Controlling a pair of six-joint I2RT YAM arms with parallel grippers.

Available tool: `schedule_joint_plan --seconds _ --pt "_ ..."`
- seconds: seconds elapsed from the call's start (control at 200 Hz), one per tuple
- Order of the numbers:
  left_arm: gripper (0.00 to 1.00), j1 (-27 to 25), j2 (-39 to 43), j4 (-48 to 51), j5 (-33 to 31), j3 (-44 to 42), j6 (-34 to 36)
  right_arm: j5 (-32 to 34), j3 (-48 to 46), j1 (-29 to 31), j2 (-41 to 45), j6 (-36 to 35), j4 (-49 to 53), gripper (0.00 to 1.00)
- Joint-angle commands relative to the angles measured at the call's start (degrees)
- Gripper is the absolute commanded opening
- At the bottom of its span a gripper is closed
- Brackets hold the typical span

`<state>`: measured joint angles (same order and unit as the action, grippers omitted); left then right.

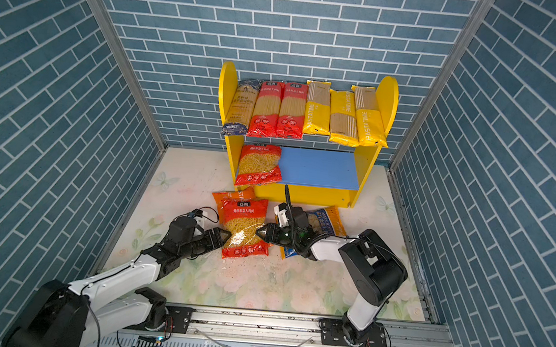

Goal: Place and organize the pasta boxes and bags onto the shelf
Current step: 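Carry the fusilli bag to the shelf with the right gripper while the left draws back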

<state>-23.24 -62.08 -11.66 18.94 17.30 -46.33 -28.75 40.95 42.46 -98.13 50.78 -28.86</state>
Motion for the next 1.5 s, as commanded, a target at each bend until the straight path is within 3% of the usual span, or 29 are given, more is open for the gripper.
schedule_joint_plan --seconds 0.0,0.33,0.56,0.755,1.055,1.275,1.496 --pt "0.72 -1.5 -2.8 -5.2 1.0 1.9 0.9 -0.9 -0.2 0.8 -1.4 2.4 -6.1 0.55" --pt "0.54 -3.0 -8.8 -11.8 2.5 2.9 -0.9 0.2 5.0 3.7 -5.7 2.7 -7.6 0.44" --pt "0.49 -3.2 -5.0 -9.6 3.6 2.3 -1.0 1.8 5.1 3.9 0.8 0.2 1.0 0.15" --pt "0.5 -3.3 -1.5 -7.7 4.7 1.6 -2.4 2.8 7.7 3.9 8.3 -4.8 14.2 0.01" --pt "0.64 -3.9 8.2 -1.0 4.4 5.4 -1.8 2.8 16.0 1.5 20.4 -17.6 38.6 0.0" --pt "0.67 -4.2 9.3 -2.6 4.3 6.1 -2.6 0.2 16.7 -4.7 28.3 -21.7 43.9 0.0" --pt "0.67 -8.8 6.9 -5.2 1.4 6.9 -3.1 -0.5 19.2 -9.8 34.8 -26.0 46.0 0.0"
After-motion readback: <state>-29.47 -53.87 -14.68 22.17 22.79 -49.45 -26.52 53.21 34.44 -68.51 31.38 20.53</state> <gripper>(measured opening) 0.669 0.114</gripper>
